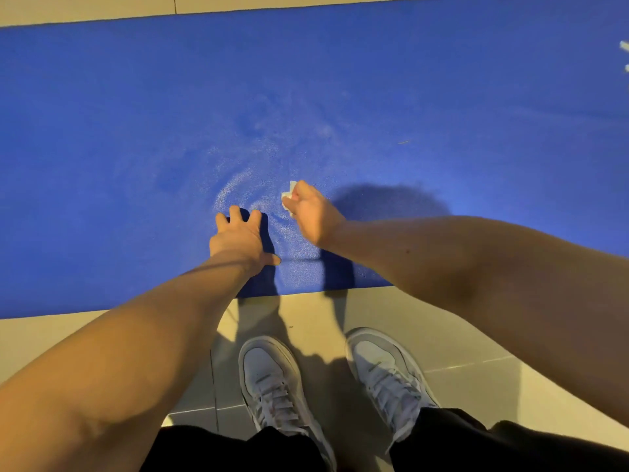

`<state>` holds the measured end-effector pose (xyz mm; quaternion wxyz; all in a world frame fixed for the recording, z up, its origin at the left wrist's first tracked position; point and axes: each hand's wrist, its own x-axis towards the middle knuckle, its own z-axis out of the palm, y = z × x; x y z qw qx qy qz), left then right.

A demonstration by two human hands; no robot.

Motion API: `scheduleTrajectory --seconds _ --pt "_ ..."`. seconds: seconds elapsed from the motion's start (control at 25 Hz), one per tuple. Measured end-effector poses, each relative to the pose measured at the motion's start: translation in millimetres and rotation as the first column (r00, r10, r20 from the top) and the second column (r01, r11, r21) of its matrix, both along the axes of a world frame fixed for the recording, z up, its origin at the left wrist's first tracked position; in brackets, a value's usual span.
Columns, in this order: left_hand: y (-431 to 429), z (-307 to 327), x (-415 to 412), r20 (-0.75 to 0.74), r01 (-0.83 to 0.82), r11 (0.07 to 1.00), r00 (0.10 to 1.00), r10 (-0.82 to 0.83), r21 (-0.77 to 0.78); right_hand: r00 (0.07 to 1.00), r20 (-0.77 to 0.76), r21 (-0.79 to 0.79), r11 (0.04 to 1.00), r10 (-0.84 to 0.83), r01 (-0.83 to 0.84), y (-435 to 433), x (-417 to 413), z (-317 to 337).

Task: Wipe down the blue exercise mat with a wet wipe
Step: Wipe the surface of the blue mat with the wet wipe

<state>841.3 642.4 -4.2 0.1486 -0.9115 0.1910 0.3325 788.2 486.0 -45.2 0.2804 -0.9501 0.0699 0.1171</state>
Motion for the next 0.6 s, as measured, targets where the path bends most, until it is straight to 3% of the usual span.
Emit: scheduleTrajectory --seconds 0.12,0.2,0.32,0.36,0.4,0.48,0.6 --pt "-9.7 1.6 13.9 0.067 -0.017 0.994 0.997 0.024 -0.104 0.996 0.063 -0.115 0.991 -0.061 0.068 -55.5 -11.4 -5.2" --pt "-15.4 -1.6 22.1 0.093 -0.007 0.988 0.995 0.022 -0.156 0.967 0.054 -0.234 0.938 -0.250 0.256 -94.6 -28.8 -9.2" --pt "-18.5 -7.1 28.4 0.052 -0.016 0.986 0.998 0.025 -0.164 0.814 -0.007 -0.181 0.801 -0.581 0.570 -110.8 -31.6 -3.5" --pt "-18.9 -8.8 29.2 0.031 -0.029 0.986 0.999 0.035 -0.165 0.823 -0.011 -0.136 0.816 -0.568 0.562 -103.5 -24.9 -3.8" --pt "-18.7 -9.8 30.1 0.016 -0.041 0.985 0.999 0.045 -0.167 0.834 -0.016 0.036 0.833 -0.551 0.552 -95.9 -22.6 -5.3" --pt "-17.9 -10.6 31.7 0.012 -0.048 0.985 0.999 0.051 -0.163 0.895 -0.055 -0.139 0.891 -0.443 0.432 -64.1 -1.6 -8.0" --pt "-17.2 -8.0 33.2 0.019 -0.032 0.991 0.999 0.035 -0.132 0.985 -0.090 -0.150 0.979 -0.150 0.136 -17.2 22.9 -6.7"
